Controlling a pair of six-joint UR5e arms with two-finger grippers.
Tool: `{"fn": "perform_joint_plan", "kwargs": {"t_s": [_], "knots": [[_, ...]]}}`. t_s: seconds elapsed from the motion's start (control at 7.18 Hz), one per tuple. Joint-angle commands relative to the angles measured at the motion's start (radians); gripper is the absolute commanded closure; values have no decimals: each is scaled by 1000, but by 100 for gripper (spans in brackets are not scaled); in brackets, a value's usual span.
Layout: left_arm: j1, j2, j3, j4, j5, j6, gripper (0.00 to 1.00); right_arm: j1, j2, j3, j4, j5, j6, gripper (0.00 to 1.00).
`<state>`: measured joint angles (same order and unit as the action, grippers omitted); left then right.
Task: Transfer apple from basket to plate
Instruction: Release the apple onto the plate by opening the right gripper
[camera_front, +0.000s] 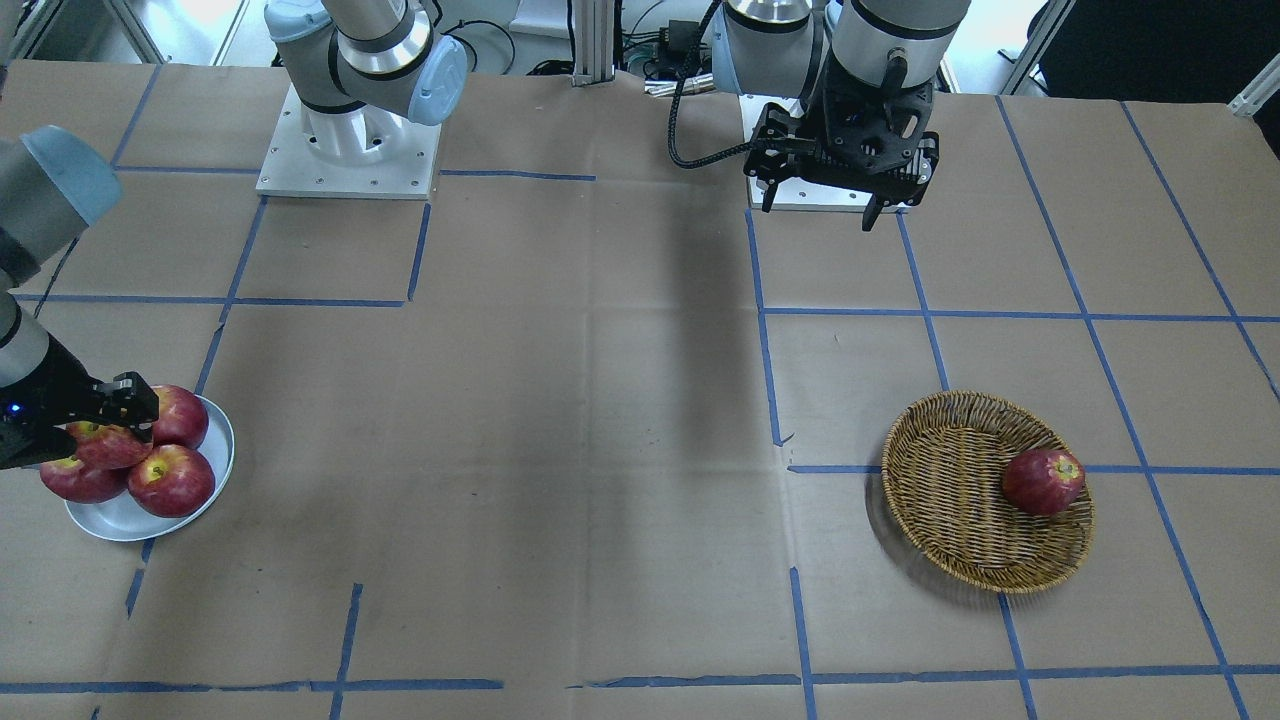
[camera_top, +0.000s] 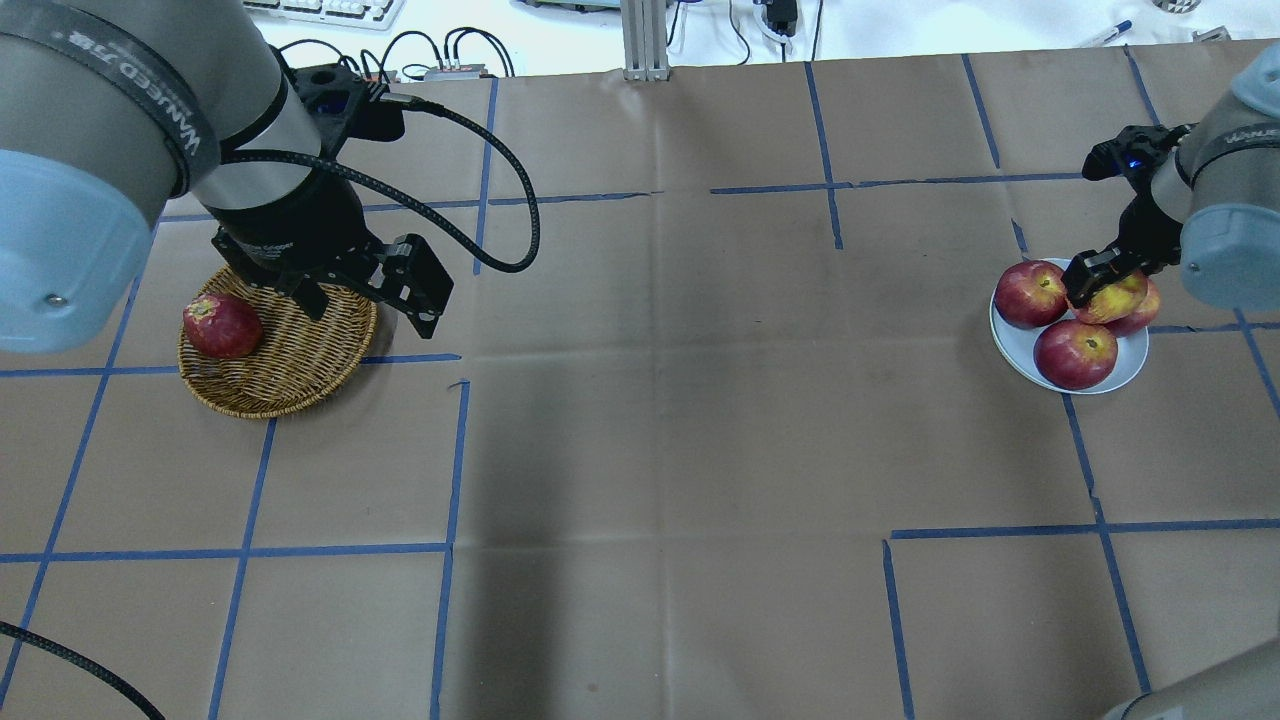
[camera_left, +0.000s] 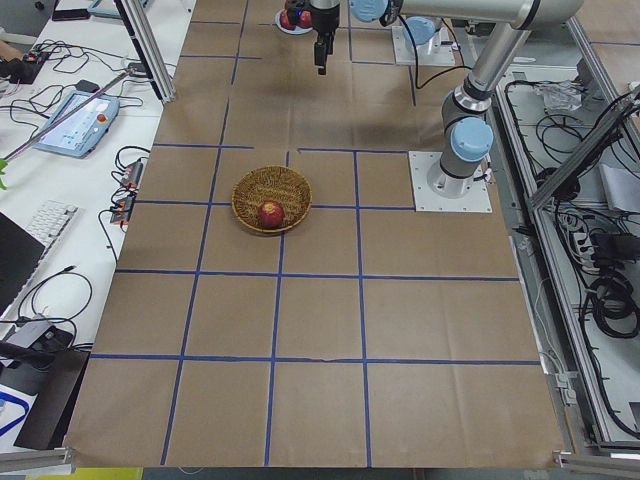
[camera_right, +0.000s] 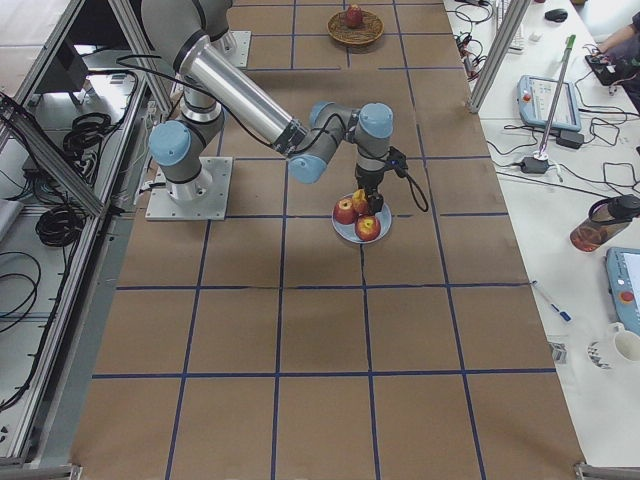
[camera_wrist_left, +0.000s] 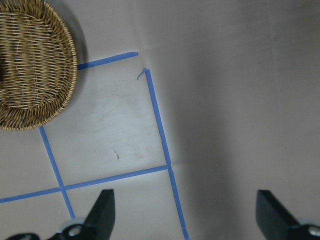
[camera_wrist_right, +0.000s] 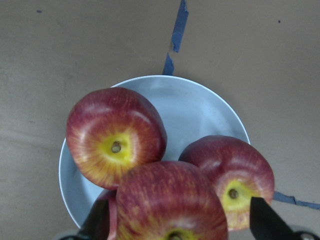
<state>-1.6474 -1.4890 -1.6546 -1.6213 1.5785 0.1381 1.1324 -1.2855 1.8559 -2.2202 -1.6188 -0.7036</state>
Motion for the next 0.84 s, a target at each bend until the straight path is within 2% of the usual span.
{"fn": "perform_joint_plan", "kwargs": {"t_s": [0.0,0.28,0.56,0.7], "knots": [[0,-5,1,0,0,-3,1,7,-40,-7,2,0,4,0],[0,-4,-1,0,2,0,1,51,-124,-29,35,25,24,0],[0,0,-1,0,3,0,1,143,-156,-157,277,16,190,0],[0,1,-1,0,3,0,1,203,-179,-212,418,14,349,0]]}}
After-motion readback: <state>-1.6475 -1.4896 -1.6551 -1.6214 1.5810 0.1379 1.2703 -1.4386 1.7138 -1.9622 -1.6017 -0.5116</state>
